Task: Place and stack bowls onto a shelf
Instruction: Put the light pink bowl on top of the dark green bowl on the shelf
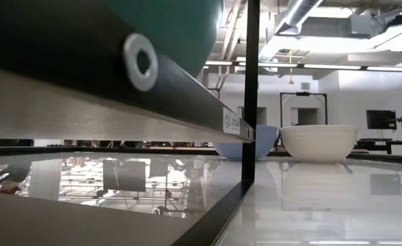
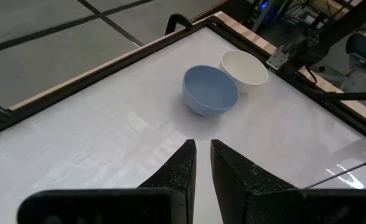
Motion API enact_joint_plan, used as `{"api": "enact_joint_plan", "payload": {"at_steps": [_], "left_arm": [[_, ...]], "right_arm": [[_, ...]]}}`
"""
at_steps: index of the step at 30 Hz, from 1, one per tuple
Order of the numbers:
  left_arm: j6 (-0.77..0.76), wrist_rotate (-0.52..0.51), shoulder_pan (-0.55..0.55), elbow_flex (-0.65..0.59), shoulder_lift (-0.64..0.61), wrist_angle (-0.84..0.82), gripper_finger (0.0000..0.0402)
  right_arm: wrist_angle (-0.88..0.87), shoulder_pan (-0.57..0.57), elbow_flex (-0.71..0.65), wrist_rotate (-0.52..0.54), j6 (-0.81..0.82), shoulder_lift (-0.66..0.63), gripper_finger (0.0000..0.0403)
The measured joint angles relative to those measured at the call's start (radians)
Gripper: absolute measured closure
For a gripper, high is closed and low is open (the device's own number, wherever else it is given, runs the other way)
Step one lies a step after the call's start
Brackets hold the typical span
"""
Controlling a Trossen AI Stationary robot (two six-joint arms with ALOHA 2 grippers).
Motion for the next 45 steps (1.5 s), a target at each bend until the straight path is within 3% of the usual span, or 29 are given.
{"api": "enact_joint_plan", "payload": {"at_steps": [7,17,25,45], "left_arm": [[0.000,0.000,0.000,0.000,0.000,0.000,0.0367],[0.000,0.000,0.000,0.000,0.000,-0.001,0.0367],[0.000,0.000,0.000,0.000,0.000,-0.001,0.0367],[0.019,-0.007,0.000,0.000,0.000,-0.036,0.0367]], "right_arm": [[-0.177,0.002,0.168,-0.009,-0.313,0.104,0.0376],[-0.398,0.016,0.250,0.178,-0.812,0.203,0.0376],[-0.351,-0.007,0.251,0.197,-0.931,0.203,0.0376],[-0.342,-0.072,0.232,0.129,-1.023,0.221,0.0376]]}}
